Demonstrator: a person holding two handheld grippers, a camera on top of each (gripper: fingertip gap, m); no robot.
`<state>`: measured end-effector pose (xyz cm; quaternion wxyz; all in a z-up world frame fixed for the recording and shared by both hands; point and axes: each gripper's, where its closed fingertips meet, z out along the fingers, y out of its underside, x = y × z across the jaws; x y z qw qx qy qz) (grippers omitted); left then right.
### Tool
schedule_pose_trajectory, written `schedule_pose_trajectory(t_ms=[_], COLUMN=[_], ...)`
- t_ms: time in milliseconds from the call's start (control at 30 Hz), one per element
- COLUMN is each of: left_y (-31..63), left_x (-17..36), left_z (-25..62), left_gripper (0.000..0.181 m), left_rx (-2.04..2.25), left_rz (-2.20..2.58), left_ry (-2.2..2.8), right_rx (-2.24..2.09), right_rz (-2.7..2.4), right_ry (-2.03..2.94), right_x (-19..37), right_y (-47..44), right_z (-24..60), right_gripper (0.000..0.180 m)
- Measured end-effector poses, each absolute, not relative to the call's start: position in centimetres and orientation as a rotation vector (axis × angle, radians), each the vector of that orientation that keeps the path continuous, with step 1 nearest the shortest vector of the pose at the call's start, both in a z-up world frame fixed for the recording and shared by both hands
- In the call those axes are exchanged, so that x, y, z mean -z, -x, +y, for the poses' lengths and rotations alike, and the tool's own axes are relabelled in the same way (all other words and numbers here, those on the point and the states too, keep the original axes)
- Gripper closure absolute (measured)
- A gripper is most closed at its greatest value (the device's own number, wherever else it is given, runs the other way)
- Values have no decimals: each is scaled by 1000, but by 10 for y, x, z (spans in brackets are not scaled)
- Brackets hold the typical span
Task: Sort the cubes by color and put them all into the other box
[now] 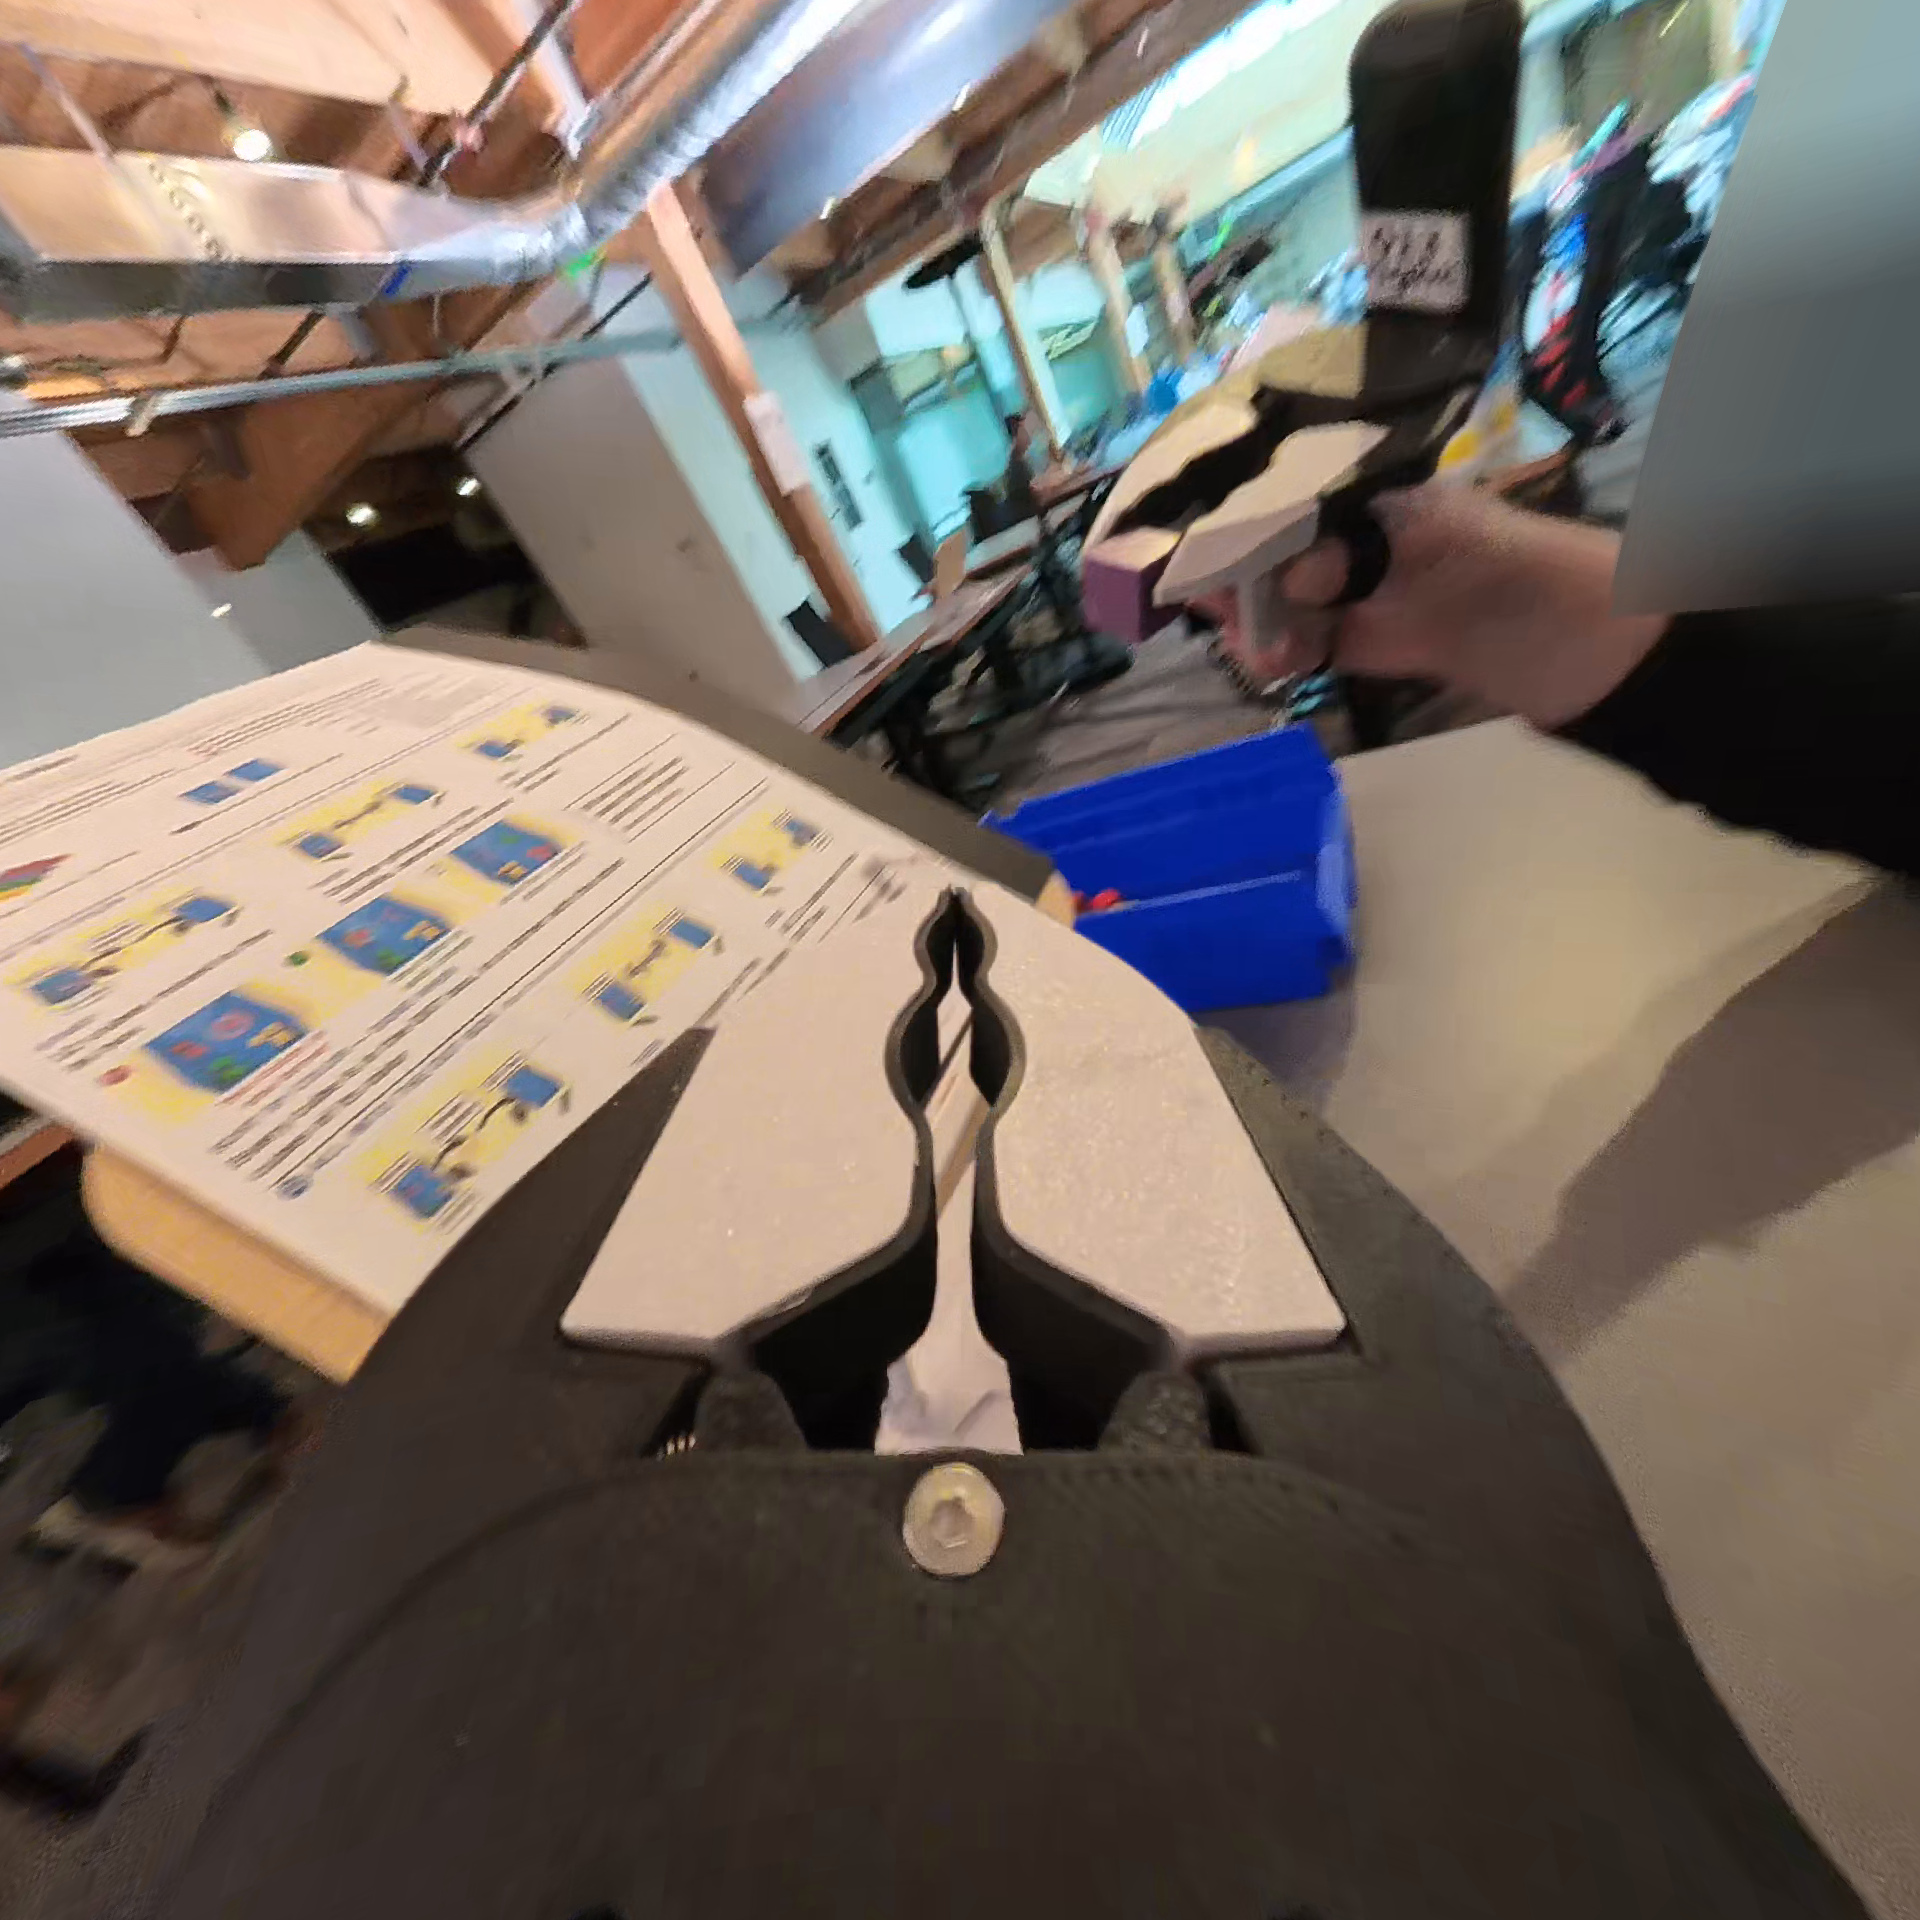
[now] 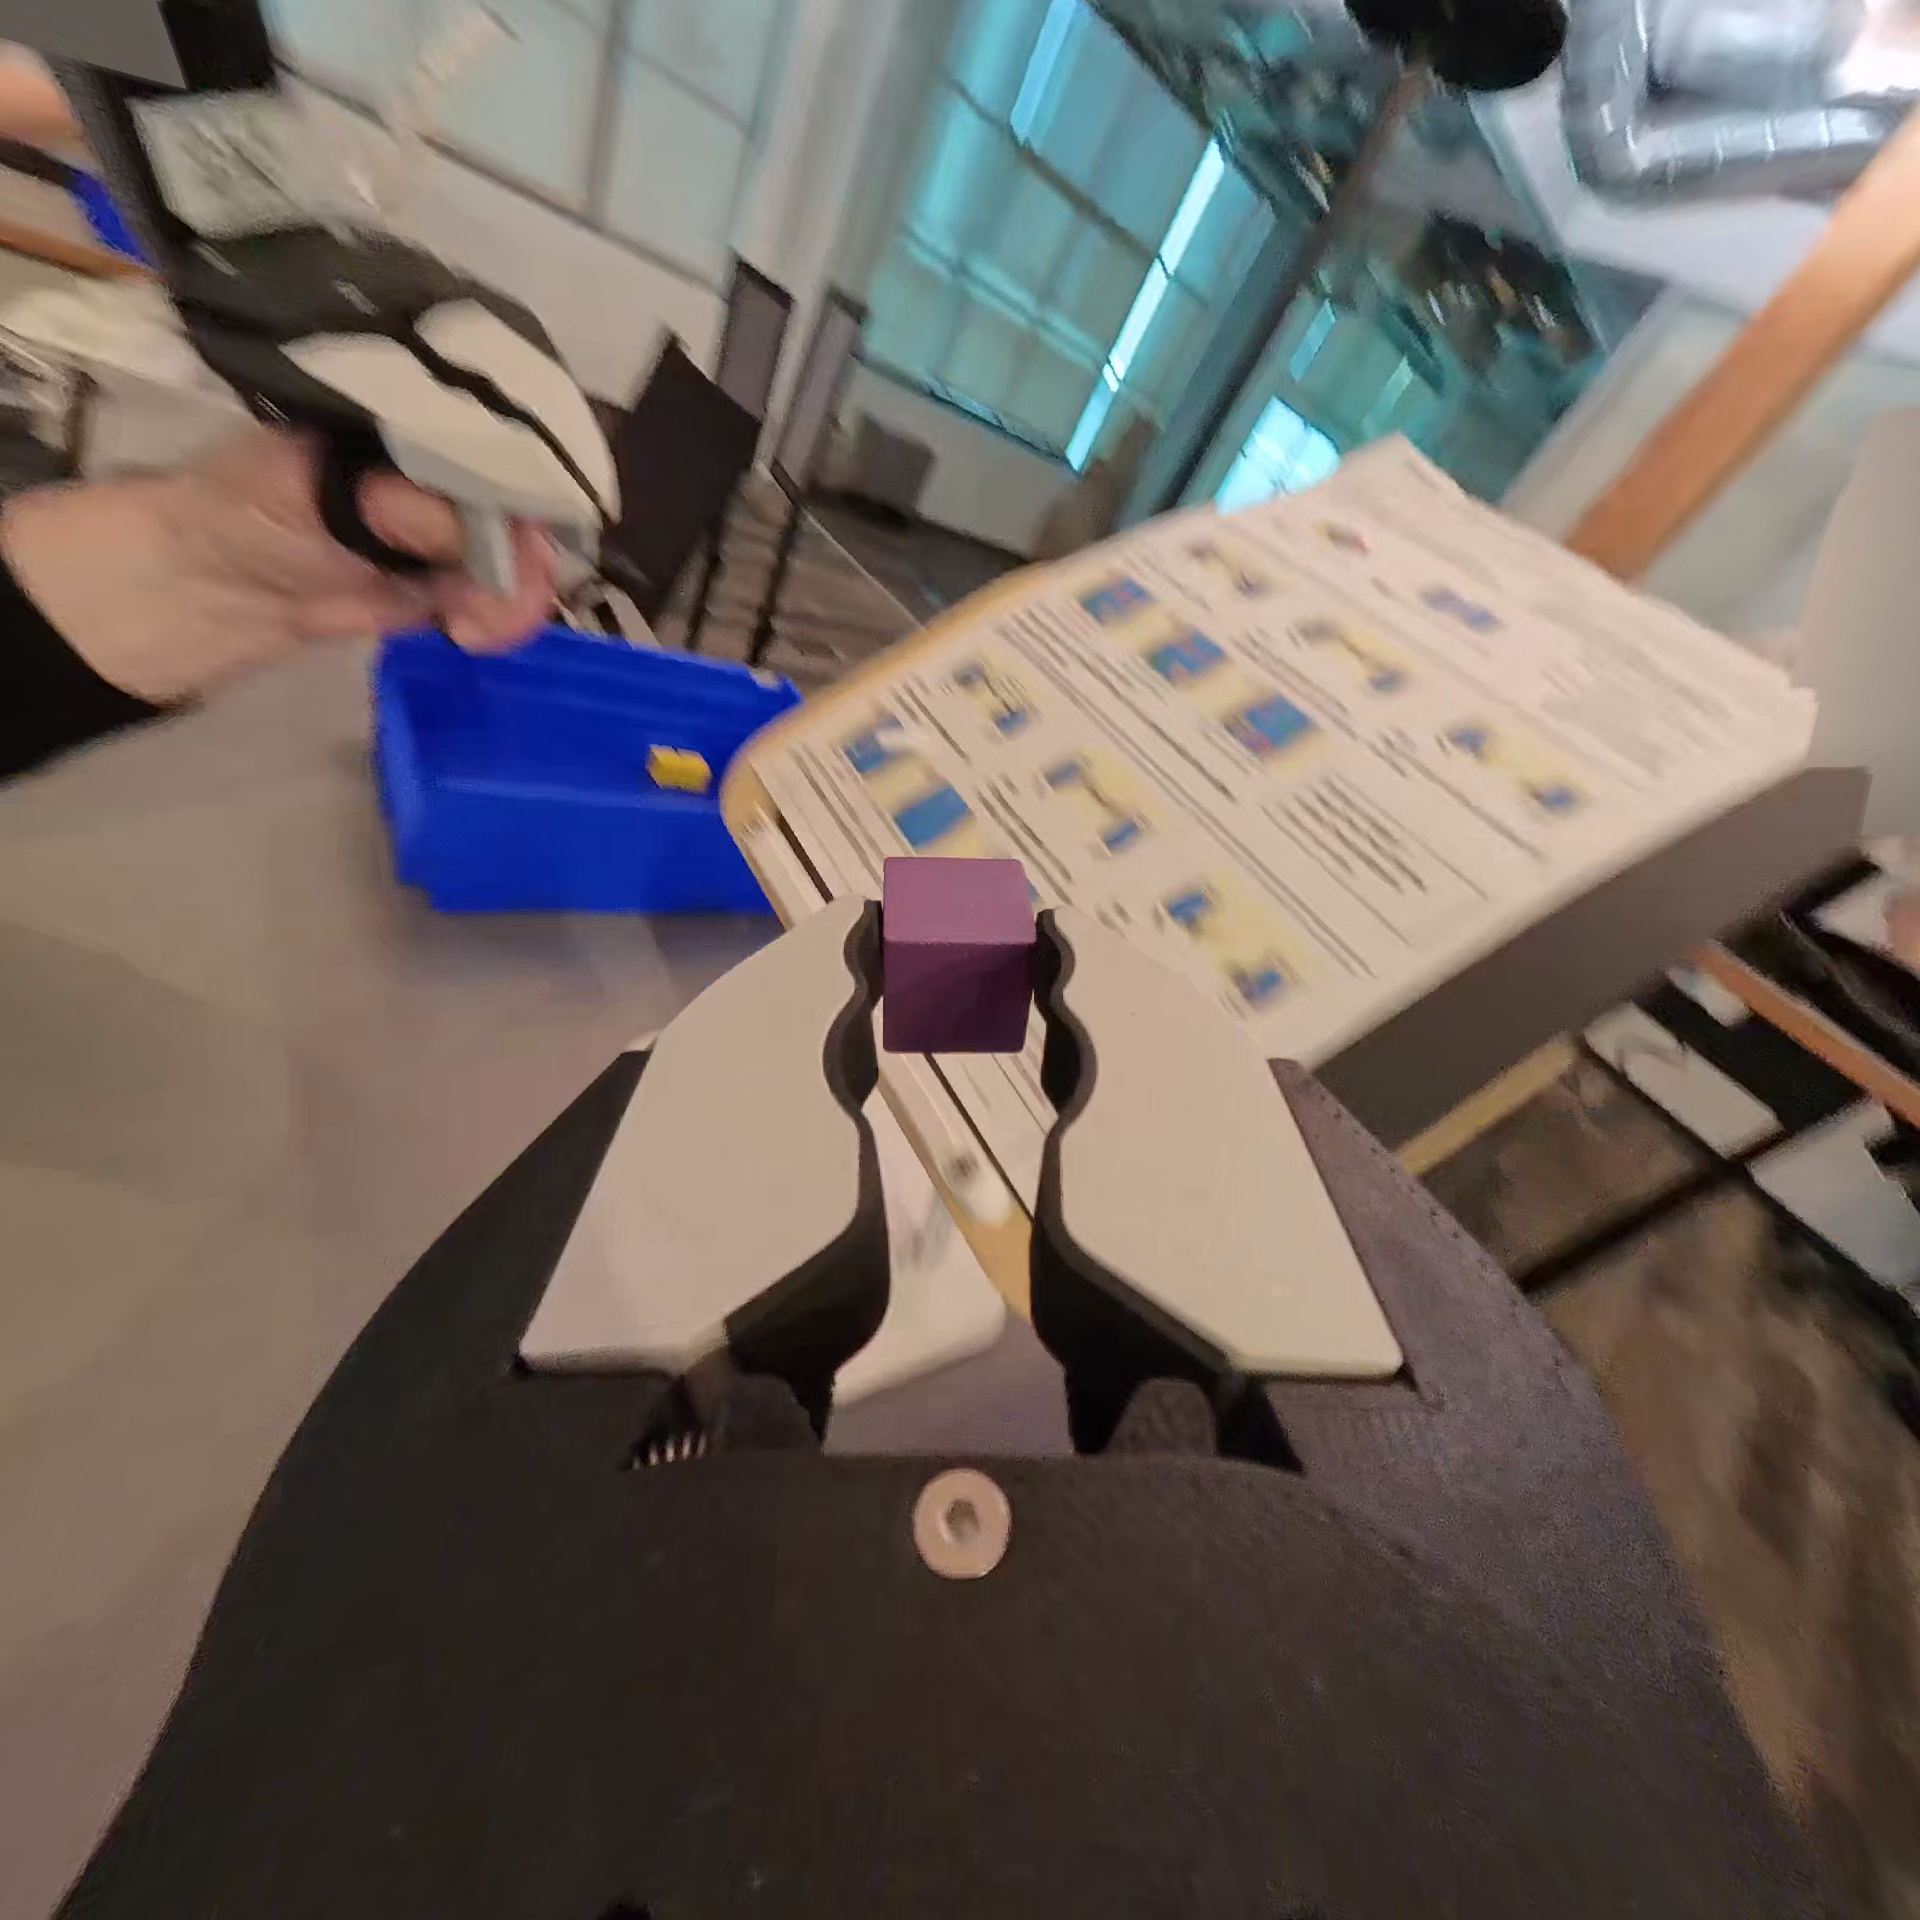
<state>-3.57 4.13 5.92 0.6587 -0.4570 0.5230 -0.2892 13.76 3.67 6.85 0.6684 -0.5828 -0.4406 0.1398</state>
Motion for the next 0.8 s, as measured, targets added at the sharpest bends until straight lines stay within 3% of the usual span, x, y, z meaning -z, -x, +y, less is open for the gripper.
schedule_pose_trajectory(t_ms=[233,533,567,600,633,800], left_y=[46,46,47,48,48,53], left_x=[-50,-44,-44,-43,-43,-44], left_z=[64,66,67,67,67,70], left_gripper=[181,181,181,181,181,181], left_rx=[451,416,411,411,410,396], left_rz=[1176,1201,1203,1210,1213,1206], left_ry=[1127,1155,1159,1160,1161,1170], right_rx=[-189,-143,-131,-101,-74,-40], right_rz=[-755,-620,-599,-564,-539,-507], right_ry=[1802,2216,2248,2277,2286,2202], right_x=[19,132,139,145,146,120], right_y=[-256,-322,-327,-334,-340,-342], right_z=[90,120,121,124,126,128], right_gripper=[152,151,142,117,111,114])
